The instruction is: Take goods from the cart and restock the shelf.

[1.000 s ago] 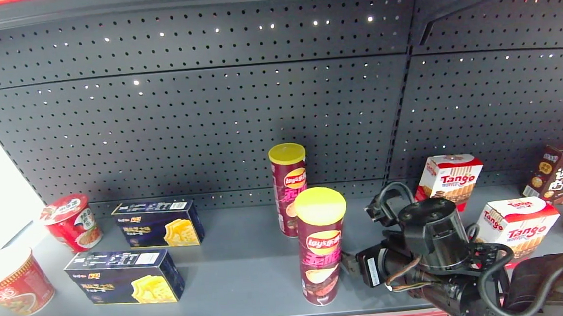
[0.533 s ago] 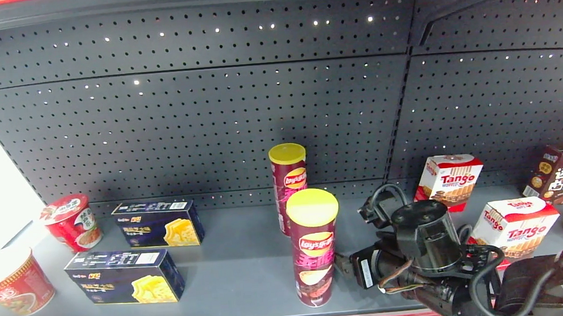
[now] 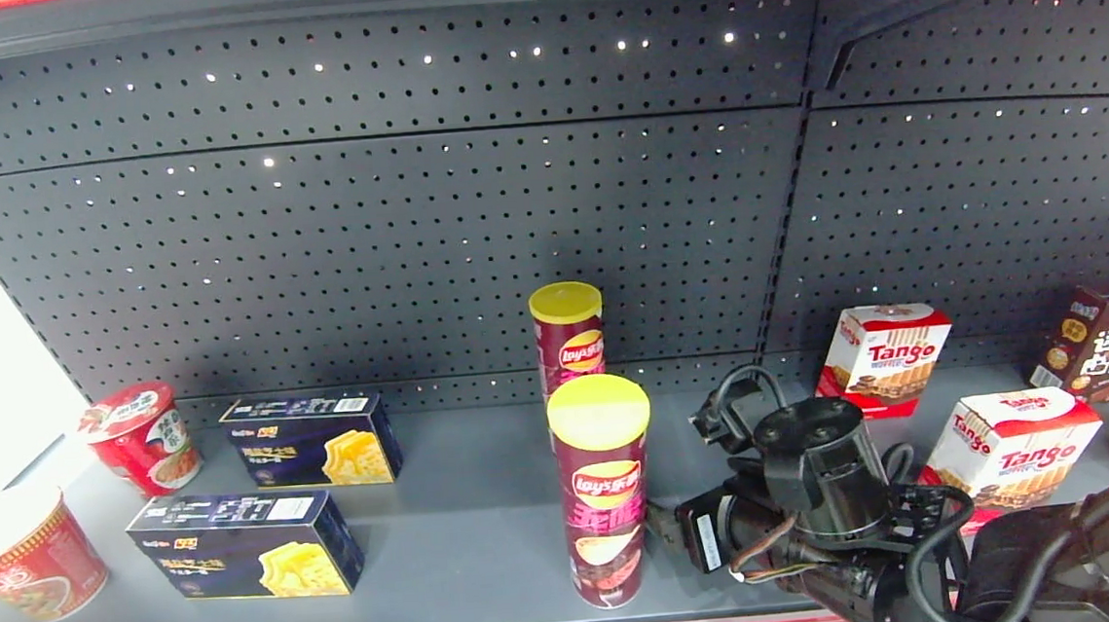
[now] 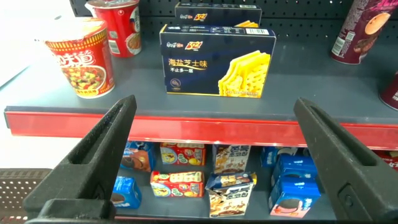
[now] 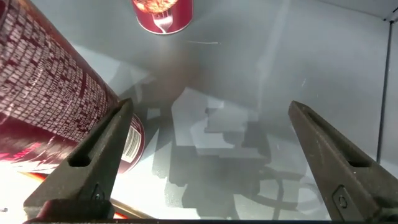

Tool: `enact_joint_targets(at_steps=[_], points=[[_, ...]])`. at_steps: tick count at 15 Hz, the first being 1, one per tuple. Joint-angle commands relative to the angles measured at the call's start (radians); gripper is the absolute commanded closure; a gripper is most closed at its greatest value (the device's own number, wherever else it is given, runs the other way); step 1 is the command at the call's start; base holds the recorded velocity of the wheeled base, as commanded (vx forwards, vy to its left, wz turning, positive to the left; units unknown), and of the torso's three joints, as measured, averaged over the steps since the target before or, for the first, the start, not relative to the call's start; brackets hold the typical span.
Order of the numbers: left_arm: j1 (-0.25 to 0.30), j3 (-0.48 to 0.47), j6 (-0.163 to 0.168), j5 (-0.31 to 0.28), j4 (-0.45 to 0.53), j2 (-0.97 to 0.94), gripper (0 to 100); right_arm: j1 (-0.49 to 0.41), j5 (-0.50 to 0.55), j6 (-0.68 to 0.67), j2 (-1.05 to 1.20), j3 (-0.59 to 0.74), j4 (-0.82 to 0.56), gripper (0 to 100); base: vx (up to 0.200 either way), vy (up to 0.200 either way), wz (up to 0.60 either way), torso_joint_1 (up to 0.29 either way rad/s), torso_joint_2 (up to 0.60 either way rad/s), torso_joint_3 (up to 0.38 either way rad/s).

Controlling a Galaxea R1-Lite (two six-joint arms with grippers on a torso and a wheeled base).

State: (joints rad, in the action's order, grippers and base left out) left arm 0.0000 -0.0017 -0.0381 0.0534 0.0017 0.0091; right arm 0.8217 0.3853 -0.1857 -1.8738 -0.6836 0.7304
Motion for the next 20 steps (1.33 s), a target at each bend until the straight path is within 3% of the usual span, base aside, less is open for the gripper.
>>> enact_joint_targets(at_steps=[1, 14, 20], points=[[0.000, 0.000, 0.000, 0.000, 0.000, 0.002, 0, 0.007, 0.000, 0.000, -0.002, -0.005, 0.000, 0, 0.000, 0.000, 0.00, 0.000, 0.00, 0.000], [0.000, 0.000, 0.000, 0.000, 0.000, 0.002, 0, 0.017, 0.000, -0.001, -0.019, -0.019, -0.002, 0, 0.000, 0.000, 0.00, 0.000, 0.00, 0.000], [0.000, 0.000, 0.000, 0.000, 0.000, 0.002, 0, 0.004, 0.027, 0.002, 0.036, 0.038, -0.003, 0, 0.000, 0.000, 0.00, 0.000, 0.00, 0.000]])
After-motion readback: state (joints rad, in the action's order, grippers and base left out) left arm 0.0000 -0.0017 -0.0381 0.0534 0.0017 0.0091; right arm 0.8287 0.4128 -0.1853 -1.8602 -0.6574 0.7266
